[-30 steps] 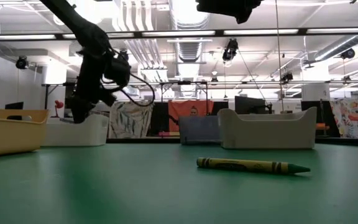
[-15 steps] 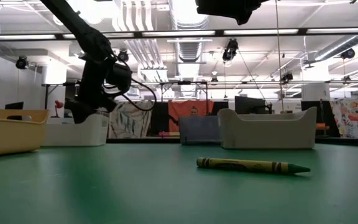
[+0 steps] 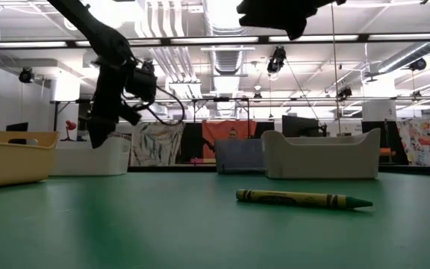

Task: Sort crayons
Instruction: Put the green crayon into the gray bin, then return to Home Position

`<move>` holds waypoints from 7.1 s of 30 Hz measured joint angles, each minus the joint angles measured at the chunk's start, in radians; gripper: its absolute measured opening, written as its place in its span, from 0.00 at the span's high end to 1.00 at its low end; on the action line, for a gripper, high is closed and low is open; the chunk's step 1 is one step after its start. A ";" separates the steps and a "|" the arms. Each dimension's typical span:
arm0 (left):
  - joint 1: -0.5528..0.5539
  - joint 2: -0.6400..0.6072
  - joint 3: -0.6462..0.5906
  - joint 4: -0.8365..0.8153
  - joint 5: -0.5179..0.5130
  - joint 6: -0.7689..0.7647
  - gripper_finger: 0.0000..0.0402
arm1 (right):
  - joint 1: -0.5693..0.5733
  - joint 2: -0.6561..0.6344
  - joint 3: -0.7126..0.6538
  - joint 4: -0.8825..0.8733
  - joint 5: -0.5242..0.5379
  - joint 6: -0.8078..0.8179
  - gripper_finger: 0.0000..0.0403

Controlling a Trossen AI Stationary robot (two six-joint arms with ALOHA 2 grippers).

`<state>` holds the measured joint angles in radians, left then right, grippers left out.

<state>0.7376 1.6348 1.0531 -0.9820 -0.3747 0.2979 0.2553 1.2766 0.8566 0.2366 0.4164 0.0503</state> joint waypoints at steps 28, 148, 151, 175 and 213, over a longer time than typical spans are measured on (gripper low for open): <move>-1.125 -0.490 -0.003 0.380 -0.512 -0.752 0.84 | 0.115 0.528 0.608 -0.883 -0.259 0.486 0.67; -0.773 0.017 0.834 -0.397 -0.846 -0.522 1.00 | -0.477 0.029 0.082 -0.915 -0.285 -0.136 0.97; -0.692 -0.004 0.834 -0.168 -0.623 -0.248 1.00 | -0.492 0.037 0.094 -0.910 -0.285 -0.136 0.97; -0.502 -0.452 0.038 1.023 0.495 -0.132 1.00 | -0.505 0.040 0.089 -0.911 -0.320 -0.193 0.97; -0.509 -1.062 -0.692 1.469 0.488 -0.321 1.00 | -0.561 0.052 0.009 -0.731 -0.385 -0.209 0.73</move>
<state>0.2291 0.5726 0.3606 0.4870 0.1131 -0.0235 -0.3058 1.3288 0.8653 -0.4940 0.0311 -0.1584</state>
